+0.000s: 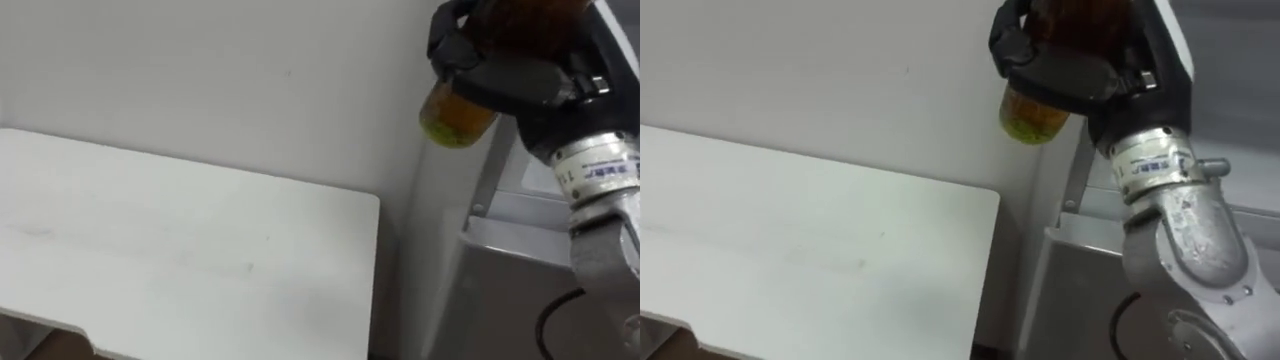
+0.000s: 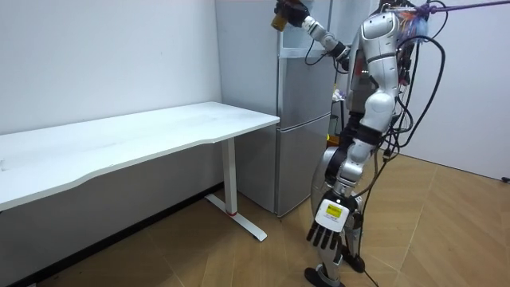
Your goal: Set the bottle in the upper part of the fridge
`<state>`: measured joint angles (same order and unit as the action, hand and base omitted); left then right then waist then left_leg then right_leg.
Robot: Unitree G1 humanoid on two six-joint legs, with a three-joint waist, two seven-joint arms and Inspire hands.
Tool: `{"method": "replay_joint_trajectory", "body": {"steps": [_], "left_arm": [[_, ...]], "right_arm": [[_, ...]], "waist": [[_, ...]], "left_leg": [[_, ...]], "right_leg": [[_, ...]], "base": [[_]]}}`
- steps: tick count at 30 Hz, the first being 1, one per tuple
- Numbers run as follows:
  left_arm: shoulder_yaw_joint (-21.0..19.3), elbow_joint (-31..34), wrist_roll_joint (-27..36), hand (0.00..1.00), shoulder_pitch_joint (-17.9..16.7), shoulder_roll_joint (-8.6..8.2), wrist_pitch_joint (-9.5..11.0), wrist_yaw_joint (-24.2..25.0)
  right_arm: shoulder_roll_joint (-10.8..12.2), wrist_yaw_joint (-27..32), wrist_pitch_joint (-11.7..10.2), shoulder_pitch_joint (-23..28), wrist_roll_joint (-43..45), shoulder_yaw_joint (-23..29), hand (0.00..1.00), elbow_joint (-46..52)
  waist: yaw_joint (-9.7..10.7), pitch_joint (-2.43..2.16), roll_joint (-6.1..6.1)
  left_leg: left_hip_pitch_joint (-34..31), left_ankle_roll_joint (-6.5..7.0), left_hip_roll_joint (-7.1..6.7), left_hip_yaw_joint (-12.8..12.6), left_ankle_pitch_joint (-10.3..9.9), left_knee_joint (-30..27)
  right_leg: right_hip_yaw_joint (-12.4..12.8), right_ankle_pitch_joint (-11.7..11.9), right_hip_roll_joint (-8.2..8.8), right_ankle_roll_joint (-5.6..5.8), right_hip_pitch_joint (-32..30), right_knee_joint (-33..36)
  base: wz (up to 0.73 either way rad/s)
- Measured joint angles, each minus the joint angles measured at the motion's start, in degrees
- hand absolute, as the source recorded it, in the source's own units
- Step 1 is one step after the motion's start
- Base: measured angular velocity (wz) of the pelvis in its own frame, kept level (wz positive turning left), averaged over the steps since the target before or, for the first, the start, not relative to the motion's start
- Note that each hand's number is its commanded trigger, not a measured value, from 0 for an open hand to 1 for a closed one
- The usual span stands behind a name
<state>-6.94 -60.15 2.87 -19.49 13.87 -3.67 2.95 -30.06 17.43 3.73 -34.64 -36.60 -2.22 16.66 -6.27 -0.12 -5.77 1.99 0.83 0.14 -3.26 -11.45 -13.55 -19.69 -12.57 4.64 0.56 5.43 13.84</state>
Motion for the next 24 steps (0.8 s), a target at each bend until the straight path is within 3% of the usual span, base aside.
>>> {"method": "replay_joint_trajectory", "body": {"steps": [5, 9, 12, 18, 24], "left_arm": [[-0.2, -0.6, -0.1, 0.0, -0.1, -0.15, 0.1, 0.0], [-0.3, -0.5, -0.1, 0.0, -0.1, -0.16, 0.1, 0.0], [-0.9, -0.5, -0.1, 0.0, -0.1, -0.13, 0.1, 0.0], [-1.5, -0.5, -0.1, 0.0, -0.1, -0.09, 0.1, 0.0], [-2.4, -0.4, -0.2, 0.0, -0.7, -0.12, 0.1, -0.1]], "right_arm": [[-1.3, -0.5, 0.0, 0.0, -1.4, 4.3, 1.0, 0.2], [-1.9, -0.5, 0.0, 0.0, -1.4, 7.6, 1.0, 0.2], [-2.0, 0.5, 0.0, 0.5, -1.4, 8.5, 1.0, 0.2], [-2.5, 1.4, 0.0, 4.1, -1.4, 11.1, 1.0, 0.0], [-2.5, 1.4, 0.0, 7.0, -2.1, 13.1, 1.0, -0.2]], "waist": [[3.0, 0.04, 0.52], [4.3, -0.69, 1.48], [5.0, -0.76, 1.95], [6.7, -0.38, 1.2], [7.4, -0.39, 0.84]], "left_leg": [[0.2, -0.12, 0.18, -0.5, -0.5, -0.1], [0.0, -0.13, 0.15, -1.2, -0.5, -0.1], [0.4, -0.14, 0.34, -1.8, -0.5, 0.0], [0.5, -0.23, 0.48, -1.8, -0.8, -0.1], [0.6, -0.16, 0.33, -1.9, -1.0, -0.3]], "right_leg": [[0.8, 0.2, -0.41, 0.04, 0.3, -0.3], [1.4, 0.2, -0.52, 0.01, -0.4, -0.3], [2.0, 0.3, -0.66, -0.03, -0.4, -0.3], [1.8, 0.3, -0.69, -0.03, 0.1, -0.3], [1.9, 0.3, -0.65, -0.03, 0.3, -0.2]], "base": [[-0.08], [-0.08], [-0.12], [0.0], [0.0]]}}
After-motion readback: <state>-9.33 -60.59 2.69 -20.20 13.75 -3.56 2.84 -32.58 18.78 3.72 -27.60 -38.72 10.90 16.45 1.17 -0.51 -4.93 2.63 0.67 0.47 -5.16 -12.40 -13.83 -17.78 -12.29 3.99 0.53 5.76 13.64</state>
